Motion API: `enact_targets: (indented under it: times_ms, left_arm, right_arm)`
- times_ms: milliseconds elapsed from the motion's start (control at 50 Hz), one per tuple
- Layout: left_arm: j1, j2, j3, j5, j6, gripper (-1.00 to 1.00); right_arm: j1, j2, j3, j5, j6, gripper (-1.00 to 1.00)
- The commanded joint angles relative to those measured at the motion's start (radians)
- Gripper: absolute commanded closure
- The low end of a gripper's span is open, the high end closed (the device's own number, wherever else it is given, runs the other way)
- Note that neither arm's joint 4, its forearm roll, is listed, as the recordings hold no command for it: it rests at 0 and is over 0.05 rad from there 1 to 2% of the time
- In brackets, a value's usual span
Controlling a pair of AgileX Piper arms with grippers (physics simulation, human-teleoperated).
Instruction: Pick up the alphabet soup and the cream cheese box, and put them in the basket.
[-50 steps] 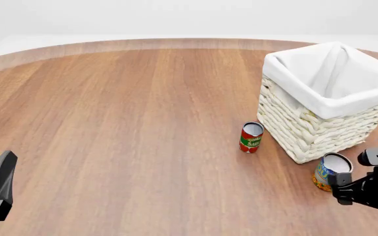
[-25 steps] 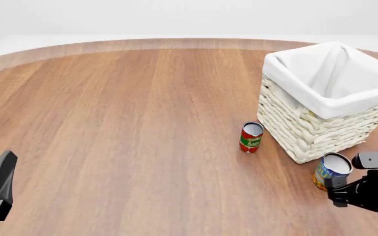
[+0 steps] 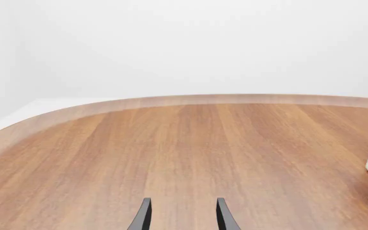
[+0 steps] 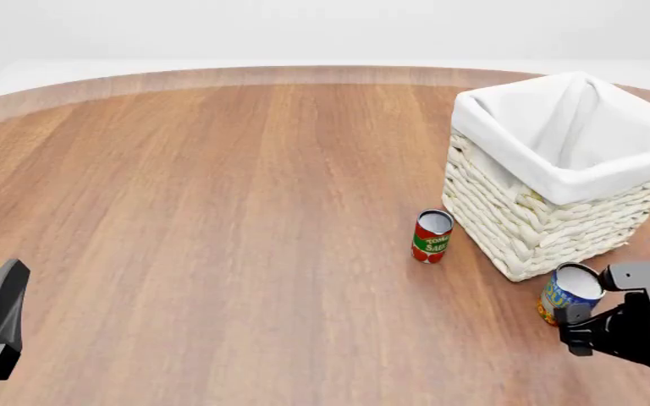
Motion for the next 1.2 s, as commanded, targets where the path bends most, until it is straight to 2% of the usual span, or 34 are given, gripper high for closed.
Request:
enact_targets:
  times_ms: [20,160,500,540,580,620,680,740,940,980,1200]
  left_arm:
    - [0.000,0.000,0.000,0.000,0.000,-1.00]
    - [0.000,0.000,0.000,0.000,0.000,-1.00]
    - [0.000,0.000,0.000,0.000,0.000,-1.00]
    - [0.000,0.000,0.000,0.000,0.000,-1.00]
    - [0.000,0.000,0.000,0.000,0.000,-1.00]
    - [0.000,0.000,0.000,0.000,0.000,-1.00]
    - [0.000,0.000,0.000,0.000,0.000,-1.00]
    - [0.000,0.000,0.000,0.000,0.000,-1.00]
    - [0.000,0.000,0.000,0.000,0.000,-1.00]
    - [0.000,0.000,0.000,0.000,0.000,-1.00]
    - [0.000,0.000,0.000,0.000,0.000,-1.00]
  right_arm:
    - [-0.005,0.014,-0.032,0.018,-0.006,-1.00]
    - [-0.006,0.050,-0.028,-0.022,-0.009,-1.00]
    - [0.001,0.084,-0.055,-0.023,-0.010,-1.00]
    - [-0.001,0.108,-0.045,-0.055,-0.012,-1.00]
    - [0.001,0.098,-0.055,-0.031,-0.012,-1.00]
    - [-0.001,0.124,-0.043,-0.067,-0.011,-1.00]
    - [-0.006,0.115,-0.061,-0.040,-0.014,-1.00]
    - [-0.010,0.143,-0.052,-0.077,-0.016,-1.00]
    - [-0.019,0.171,-0.072,-0.081,-0.030,-1.00]
    - [-0.022,0.159,-0.090,-0.051,-0.031,-1.00]
    - [-0.026,0.199,-0.099,-0.080,-0.040,-1.00]
